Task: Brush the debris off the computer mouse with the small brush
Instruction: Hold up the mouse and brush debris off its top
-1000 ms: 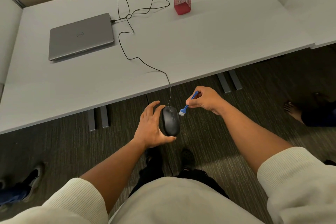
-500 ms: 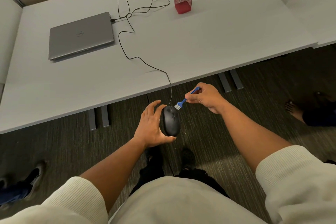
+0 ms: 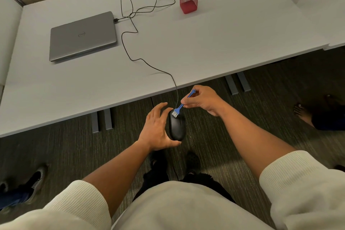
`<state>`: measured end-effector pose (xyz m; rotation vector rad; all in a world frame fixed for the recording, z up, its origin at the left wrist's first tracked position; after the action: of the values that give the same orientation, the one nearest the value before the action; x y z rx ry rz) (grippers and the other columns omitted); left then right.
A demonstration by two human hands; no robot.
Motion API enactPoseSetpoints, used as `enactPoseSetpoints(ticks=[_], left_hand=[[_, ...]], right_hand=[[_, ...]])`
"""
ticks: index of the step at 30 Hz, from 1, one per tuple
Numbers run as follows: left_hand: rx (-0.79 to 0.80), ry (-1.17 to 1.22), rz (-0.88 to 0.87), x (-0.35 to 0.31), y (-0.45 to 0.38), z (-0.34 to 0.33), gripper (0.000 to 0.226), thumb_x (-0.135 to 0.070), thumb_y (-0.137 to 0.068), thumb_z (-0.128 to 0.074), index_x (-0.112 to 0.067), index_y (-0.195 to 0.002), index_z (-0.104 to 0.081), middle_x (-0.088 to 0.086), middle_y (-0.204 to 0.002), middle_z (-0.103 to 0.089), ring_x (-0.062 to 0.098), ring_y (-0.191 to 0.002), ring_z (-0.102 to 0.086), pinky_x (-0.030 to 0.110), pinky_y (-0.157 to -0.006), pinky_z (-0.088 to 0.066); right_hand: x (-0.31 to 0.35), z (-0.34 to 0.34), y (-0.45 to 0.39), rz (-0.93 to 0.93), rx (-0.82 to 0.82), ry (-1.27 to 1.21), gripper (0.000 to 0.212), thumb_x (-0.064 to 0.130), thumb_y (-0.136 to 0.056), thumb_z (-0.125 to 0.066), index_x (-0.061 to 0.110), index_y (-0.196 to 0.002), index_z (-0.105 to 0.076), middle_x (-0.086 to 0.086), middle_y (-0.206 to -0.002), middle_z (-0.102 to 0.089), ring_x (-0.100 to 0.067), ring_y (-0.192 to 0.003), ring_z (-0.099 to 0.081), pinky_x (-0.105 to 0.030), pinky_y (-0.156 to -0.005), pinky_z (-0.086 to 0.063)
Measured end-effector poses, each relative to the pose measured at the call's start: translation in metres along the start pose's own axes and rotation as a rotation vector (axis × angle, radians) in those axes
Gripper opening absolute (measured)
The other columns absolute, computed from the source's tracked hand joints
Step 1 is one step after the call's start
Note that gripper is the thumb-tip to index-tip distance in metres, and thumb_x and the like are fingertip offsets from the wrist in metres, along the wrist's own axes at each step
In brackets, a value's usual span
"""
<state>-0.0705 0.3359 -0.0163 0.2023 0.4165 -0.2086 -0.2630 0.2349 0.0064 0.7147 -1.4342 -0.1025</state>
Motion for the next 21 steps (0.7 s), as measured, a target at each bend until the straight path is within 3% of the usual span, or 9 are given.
enactPoseSetpoints(ticks=[2,7,10,14,18,21], left_hand=[[0.011,-0.009,0.001,-0.001,-0.002,-0.001,0.12,-0.082,-0.054,-0.071,-0.025,-0.15,-0.031,-0.002,-0.158,-0.013,0.023,-0.147,-0.013,0.044,-0.119,-0.014],[0.005,-0.018,0.012,0.0,-0.005,-0.001,0.12,-0.083,-0.053,-0.071,-0.024,-0.15,-0.032,-0.002,-0.157,-0.015,0.022,-0.147,-0.014,0.045,-0.12,-0.014],[0.015,-0.032,0.016,0.001,-0.006,-0.002,0.12,-0.084,-0.053,-0.069,-0.024,-0.15,-0.032,-0.003,-0.158,-0.014,0.022,-0.147,-0.012,0.043,-0.12,-0.011],[0.013,-0.028,0.018,0.001,-0.006,-0.004,0.12,-0.084,-0.053,-0.07,-0.024,-0.15,-0.031,-0.002,-0.157,-0.014,0.021,-0.147,-0.012,0.043,-0.12,-0.011],[0.025,-0.029,0.019,0.002,-0.006,-0.004,0.12,-0.082,-0.053,-0.071,-0.023,-0.15,-0.032,0.0,-0.157,-0.015,0.022,-0.148,-0.012,0.044,-0.121,-0.011],[0.013,-0.018,0.011,0.001,-0.006,-0.003,0.12,-0.08,-0.052,-0.072,-0.022,-0.15,-0.033,0.002,-0.157,-0.017,0.023,-0.147,-0.014,0.046,-0.121,-0.014]], right_hand=[[0.002,-0.008,-0.001,0.007,0.048,0.09,0.034,0.006,-0.073,-0.086,0.002,-0.095,-0.061,-0.021,-0.101,-0.073,-0.025,-0.091,-0.076,-0.035,-0.081,-0.062],[0.001,-0.008,-0.007,0.01,-0.077,0.192,0.035,0.014,-0.073,-0.087,0.005,-0.096,-0.061,-0.018,-0.101,-0.073,-0.024,-0.091,-0.075,-0.036,-0.082,-0.063],[0.0,-0.011,-0.007,0.002,0.019,0.244,0.032,0.015,-0.072,-0.087,0.009,-0.089,-0.062,-0.018,-0.098,-0.073,-0.025,-0.09,-0.076,-0.037,-0.082,-0.062],[0.002,-0.006,-0.008,0.024,-0.109,0.256,0.032,0.018,-0.072,-0.087,0.012,-0.089,-0.061,-0.012,-0.093,-0.073,-0.01,-0.075,-0.075,-0.019,-0.064,-0.058],[0.002,-0.006,-0.006,0.0,0.006,0.261,0.028,0.012,-0.072,-0.087,0.011,-0.082,-0.06,-0.015,-0.091,-0.073,-0.022,-0.084,-0.077,-0.034,-0.077,-0.063],[0.003,0.001,-0.008,0.028,-0.164,0.32,0.029,0.017,-0.073,-0.086,0.014,-0.082,-0.059,-0.007,-0.086,-0.07,-0.016,-0.077,-0.073,-0.025,-0.067,-0.06]])
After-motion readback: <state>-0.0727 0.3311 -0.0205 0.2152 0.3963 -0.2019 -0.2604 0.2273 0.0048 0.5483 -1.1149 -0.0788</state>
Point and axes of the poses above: each hand's wrist, its own y-axis away from the middle knuckle, its own z-axis out of the back of the hand, x = y × z, the point moved 4 cm from there along -y, towards the middle knuckle
